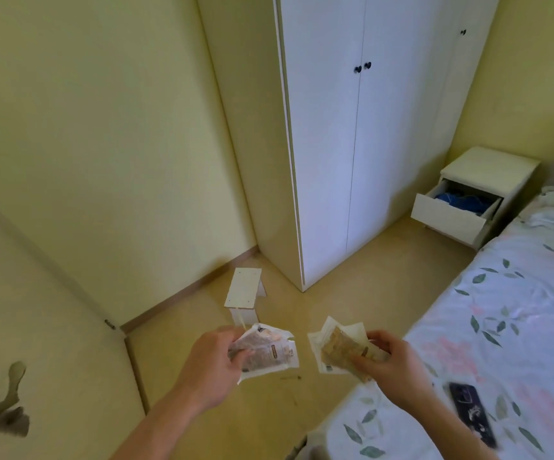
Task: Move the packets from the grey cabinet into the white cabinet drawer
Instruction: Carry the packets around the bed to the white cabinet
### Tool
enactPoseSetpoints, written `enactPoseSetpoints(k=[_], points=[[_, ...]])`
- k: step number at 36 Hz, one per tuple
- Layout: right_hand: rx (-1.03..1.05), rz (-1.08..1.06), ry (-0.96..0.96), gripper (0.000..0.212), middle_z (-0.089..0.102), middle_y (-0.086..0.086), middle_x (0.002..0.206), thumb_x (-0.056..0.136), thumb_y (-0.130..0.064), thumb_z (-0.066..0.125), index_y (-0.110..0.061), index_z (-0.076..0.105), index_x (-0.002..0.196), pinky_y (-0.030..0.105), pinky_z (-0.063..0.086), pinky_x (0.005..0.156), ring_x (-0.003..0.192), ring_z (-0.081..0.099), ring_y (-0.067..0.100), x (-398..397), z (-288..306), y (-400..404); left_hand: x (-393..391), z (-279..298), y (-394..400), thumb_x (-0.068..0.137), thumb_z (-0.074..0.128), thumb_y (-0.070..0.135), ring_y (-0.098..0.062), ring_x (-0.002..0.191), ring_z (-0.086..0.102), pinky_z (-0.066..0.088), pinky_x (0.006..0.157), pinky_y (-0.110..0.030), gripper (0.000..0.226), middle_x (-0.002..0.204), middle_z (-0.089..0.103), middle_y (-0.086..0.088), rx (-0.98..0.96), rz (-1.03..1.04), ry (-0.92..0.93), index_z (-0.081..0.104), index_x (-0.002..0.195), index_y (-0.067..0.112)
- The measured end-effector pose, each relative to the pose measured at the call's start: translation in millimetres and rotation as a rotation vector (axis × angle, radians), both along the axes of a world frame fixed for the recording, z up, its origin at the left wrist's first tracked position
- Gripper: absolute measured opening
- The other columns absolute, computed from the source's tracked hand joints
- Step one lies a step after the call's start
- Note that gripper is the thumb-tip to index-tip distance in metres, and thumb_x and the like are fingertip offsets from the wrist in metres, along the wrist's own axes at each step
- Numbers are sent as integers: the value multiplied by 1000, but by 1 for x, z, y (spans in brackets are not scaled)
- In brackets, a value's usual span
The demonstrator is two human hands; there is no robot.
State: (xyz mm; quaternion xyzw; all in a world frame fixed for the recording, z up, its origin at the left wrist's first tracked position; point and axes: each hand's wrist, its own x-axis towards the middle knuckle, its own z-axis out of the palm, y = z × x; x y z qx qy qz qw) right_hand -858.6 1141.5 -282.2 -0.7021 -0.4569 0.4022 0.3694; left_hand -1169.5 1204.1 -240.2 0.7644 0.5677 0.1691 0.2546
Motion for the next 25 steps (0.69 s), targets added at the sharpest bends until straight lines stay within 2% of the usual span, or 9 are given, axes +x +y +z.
enactPoseSetpoints(k=[3,6,10,13,16,18,21,23,25], points=[[-8,4,4,29,76,-14,88,78,-25,84,-28,70,103,27,59,62,72,72,4,0,3,48,0,8,49,93,70,17,-1,85,66,48,67,-9,20,96,67,19,18,17,-21,72,103,34],[11,-9,-13,28,76,-15,89,78,-25,84,-30,70,102,37,62,68,74,73,7,4,5,94,5,10,99,93,69,17,3,81,64,47,63,-10,14,89,66,20,25,-2,-26,71,94,31],[22,-61,-13,29,76,-13,91,78,-25,84,-29,70,103,32,61,65,74,73,7,13,1,150,12,1,170,93,69,21,-3,74,62,49,58,-20,9,79,67,16,25,-28,2,69,86,27],[24,-117,-10,31,76,-12,94,78,-27,84,-30,70,105,33,62,66,75,74,8,20,-5,192,21,-7,226,93,69,23,-3,73,64,53,59,-24,6,81,69,17,0,-69,7,70,89,27],[37,-181,-24,30,76,-13,90,77,-27,85,-31,69,102,26,59,62,70,72,4,25,-9,237,34,-14,286,92,67,27,-2,76,67,57,65,-32,5,83,71,17,-24,-123,7,70,89,26],[46,-235,-25,31,75,-13,87,77,-27,85,-33,68,101,24,58,61,68,71,2,27,-12,268,45,-20,329,91,67,34,-3,78,68,58,69,-34,11,85,72,16,-46,-149,27,71,91,23],[38,-314,2,25,76,-14,81,79,-25,84,-31,69,99,24,58,60,65,71,4,32,-15,309,61,-28,395,84,57,53,-5,78,68,57,71,-38,36,84,72,13,-34,-210,74,71,91,21],[43,-363,8,21,76,-14,80,81,-24,83,-29,71,98,26,58,61,66,72,7,35,-15,333,76,-26,431,88,59,52,-6,72,66,57,68,-37,33,81,71,11,-52,-247,99,69,89,20],[50,-420,0,17,76,-12,77,82,-24,82,-30,72,96,24,56,58,64,71,9,40,-12,353,96,-19,463,93,63,44,-7,65,62,54,60,-30,25,78,68,8,-56,-299,115,68,88,20]])
